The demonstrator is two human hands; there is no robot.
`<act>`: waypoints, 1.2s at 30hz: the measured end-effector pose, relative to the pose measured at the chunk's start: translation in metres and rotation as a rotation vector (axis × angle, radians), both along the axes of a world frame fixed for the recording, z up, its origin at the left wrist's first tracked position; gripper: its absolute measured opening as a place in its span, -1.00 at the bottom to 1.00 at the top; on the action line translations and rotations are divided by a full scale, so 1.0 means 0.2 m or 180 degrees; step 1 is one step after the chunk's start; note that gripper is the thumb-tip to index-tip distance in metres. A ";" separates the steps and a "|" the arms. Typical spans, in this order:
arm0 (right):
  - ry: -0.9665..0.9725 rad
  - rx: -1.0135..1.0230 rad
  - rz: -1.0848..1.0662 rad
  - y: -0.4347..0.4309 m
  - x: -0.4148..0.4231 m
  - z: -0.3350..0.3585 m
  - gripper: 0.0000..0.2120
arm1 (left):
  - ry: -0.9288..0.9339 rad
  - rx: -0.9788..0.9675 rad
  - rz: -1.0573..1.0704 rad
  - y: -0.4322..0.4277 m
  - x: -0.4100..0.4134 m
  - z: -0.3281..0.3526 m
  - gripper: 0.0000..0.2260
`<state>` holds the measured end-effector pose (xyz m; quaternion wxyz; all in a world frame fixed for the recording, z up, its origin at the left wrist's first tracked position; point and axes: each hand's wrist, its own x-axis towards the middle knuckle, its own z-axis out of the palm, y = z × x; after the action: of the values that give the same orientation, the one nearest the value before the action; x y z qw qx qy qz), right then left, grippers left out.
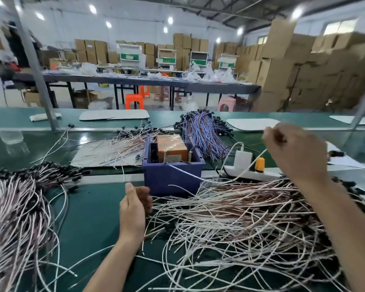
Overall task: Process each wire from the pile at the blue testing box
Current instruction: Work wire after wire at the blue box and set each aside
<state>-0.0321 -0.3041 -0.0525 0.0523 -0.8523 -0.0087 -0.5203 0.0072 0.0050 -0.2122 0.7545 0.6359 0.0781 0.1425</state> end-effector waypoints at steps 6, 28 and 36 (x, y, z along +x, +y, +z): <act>0.1485 0.0007 0.0040 0.04 -0.03 -0.35 -0.72 | -0.0050 0.0018 -0.0096 0.00 0.00 0.00 -0.46; 0.1781 0.1084 0.1805 0.85 0.00 -0.71 -0.84 | -0.2033 0.1906 0.0026 -0.03 -0.17 0.04 -0.45; 0.1654 0.1377 0.1777 0.81 -0.04 -0.75 -0.89 | -0.0405 0.0303 -0.0347 -0.04 -0.11 0.07 -0.58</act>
<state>-0.0410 -0.1421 -0.2030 0.3686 -0.8893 -0.1161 -0.2444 -0.0138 -0.0021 -0.1973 0.7335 0.6640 -0.0116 0.1449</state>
